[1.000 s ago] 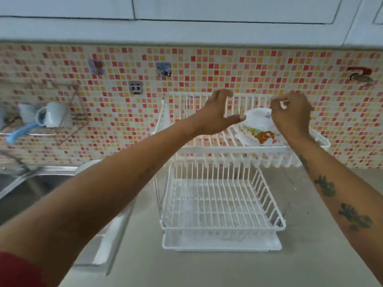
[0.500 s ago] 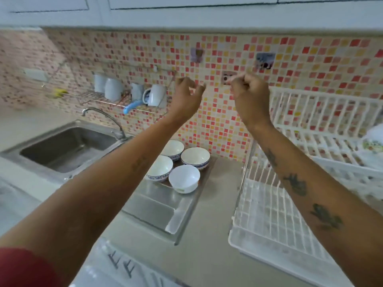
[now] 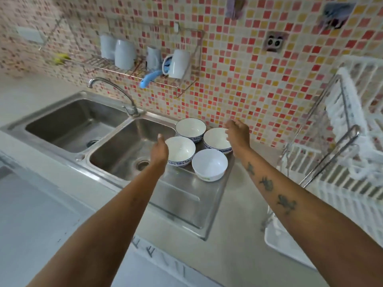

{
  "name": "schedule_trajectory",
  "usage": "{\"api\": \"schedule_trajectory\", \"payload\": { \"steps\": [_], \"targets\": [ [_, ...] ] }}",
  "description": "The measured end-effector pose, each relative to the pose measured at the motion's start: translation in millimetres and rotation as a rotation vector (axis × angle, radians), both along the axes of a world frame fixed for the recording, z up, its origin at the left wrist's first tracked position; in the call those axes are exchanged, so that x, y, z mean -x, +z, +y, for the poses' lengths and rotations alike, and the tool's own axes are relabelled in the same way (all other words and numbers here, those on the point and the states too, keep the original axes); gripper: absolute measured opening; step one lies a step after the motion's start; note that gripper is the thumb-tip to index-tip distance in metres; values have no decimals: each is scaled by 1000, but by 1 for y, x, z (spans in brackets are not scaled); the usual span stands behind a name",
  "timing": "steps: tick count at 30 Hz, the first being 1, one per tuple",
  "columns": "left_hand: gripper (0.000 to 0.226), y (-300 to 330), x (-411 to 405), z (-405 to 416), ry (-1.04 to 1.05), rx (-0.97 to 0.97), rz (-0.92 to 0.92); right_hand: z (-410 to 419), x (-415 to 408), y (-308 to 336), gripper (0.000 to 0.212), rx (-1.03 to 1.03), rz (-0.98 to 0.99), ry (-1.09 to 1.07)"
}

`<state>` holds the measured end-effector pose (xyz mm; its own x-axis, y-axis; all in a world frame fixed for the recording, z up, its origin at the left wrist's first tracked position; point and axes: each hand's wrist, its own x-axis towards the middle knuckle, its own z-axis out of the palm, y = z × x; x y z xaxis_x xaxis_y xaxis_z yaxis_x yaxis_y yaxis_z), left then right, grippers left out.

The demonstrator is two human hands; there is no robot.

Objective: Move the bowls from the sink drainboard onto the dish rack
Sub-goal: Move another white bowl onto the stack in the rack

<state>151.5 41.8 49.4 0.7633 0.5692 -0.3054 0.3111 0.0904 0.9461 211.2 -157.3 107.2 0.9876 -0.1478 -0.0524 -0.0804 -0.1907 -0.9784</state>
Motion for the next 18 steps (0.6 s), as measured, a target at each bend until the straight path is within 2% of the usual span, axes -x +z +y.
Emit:
{"api": "schedule_trajectory", "payload": {
  "steps": [2, 4, 8, 11, 15, 18],
  "targets": [
    [71, -32, -6, -5, 29, 193, 102, -5, -11, -32, 28, 16, 77, -60],
    [75, -57, -11, -15, 3, 299, 178, -10, -18, -56, 38, 39, 138, -116],
    [69, -87, -23, -41, -76, 364, 217, -18, -30, -96, 28, 46, 291, -134],
    [75, -104, -33, -57, -129, 464, 232, -18, -32, -115, 36, 18, 393, -124],
    [73, -133, -47, -72, -110, 451, 141, -12, -35, -135, 42, -77, 464, -83],
    [101, -176, -70, -73, -92, 372, 137, -6, -34, -145, 50, -85, 454, -71]
  ]
}}
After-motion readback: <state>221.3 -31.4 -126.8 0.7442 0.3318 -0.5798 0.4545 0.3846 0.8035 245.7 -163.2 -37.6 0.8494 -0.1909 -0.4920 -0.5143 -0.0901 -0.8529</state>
